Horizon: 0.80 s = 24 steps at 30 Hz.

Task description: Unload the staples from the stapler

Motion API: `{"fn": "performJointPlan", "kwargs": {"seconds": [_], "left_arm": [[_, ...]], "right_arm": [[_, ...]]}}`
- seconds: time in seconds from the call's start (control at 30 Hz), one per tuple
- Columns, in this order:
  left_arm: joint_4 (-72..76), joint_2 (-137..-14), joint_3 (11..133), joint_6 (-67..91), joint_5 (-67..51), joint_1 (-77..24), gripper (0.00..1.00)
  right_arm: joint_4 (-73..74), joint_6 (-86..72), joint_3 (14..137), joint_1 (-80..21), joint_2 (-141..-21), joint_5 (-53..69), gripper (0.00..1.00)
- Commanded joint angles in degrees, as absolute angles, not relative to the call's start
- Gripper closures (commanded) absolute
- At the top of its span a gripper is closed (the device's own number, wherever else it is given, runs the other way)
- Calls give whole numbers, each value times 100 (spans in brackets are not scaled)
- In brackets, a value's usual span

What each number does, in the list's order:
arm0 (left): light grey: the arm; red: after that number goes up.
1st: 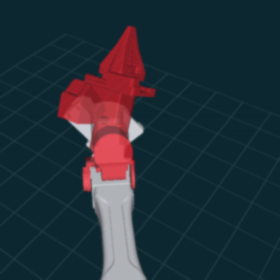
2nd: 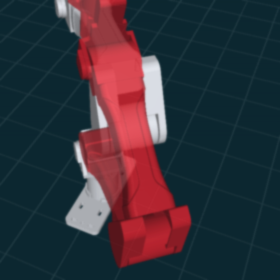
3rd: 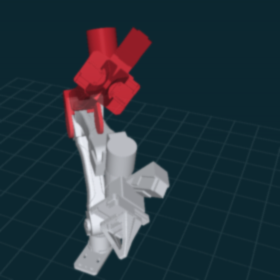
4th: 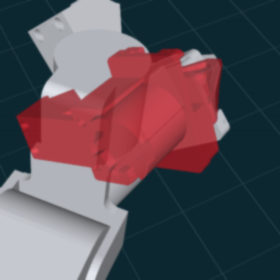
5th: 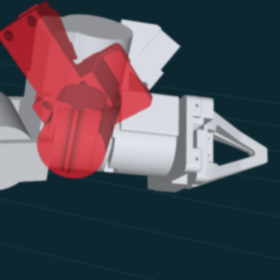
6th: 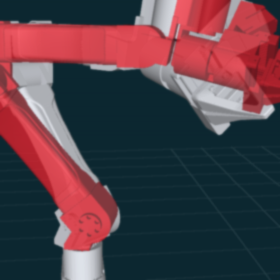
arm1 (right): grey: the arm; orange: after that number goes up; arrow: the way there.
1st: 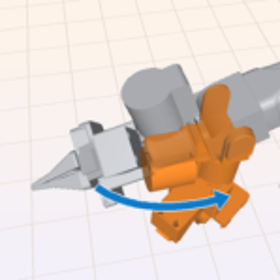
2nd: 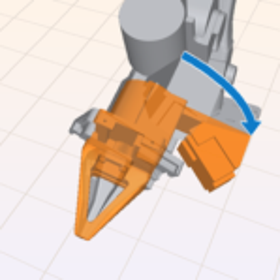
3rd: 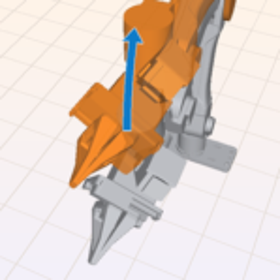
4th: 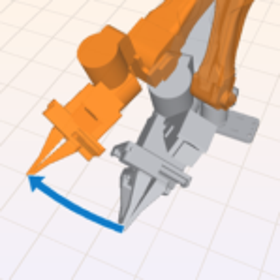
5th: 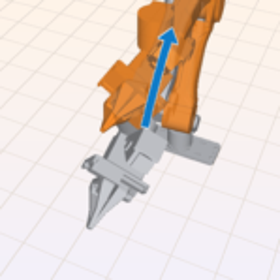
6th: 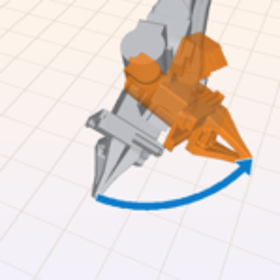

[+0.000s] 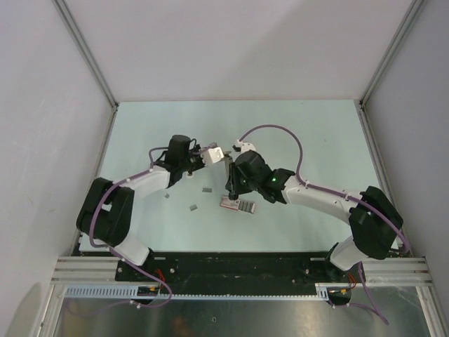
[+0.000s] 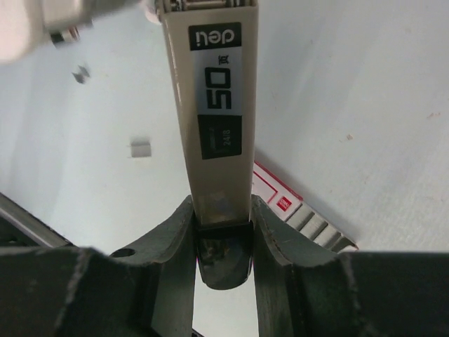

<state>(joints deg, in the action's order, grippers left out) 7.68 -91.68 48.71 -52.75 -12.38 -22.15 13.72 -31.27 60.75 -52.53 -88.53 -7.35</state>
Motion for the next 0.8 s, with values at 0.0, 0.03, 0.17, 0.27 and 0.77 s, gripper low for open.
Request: {"fn": "performJointPlan", "kwargs": {"seconds": [0.0, 0.03, 0.17, 0.27, 0.77], "left_arm": [[1, -8562, 5222, -3886, -1546, -2472, 98], [-188, -8491, 5208, -3705, -1766, -2523, 97], [-667, -8327, 5203, -3190, -2415, -2715, 93], [-992, -8341, 5313, -2907, -2964, -2825, 89], [-1857, -8065, 6423, -1579, -3799, -2591, 32]], "right_arm": [[394, -3304, 6149, -4883, -8467, -372, 100], [246, -3353, 6155, -4709, -8452, -313, 100], [-246, -3490, 6315, -4215, -8490, -96, 100], [-354, -3508, 6492, -4036, -8600, 96, 100], [973, -2788, 7522, -3236, -9478, -283, 100]]}}
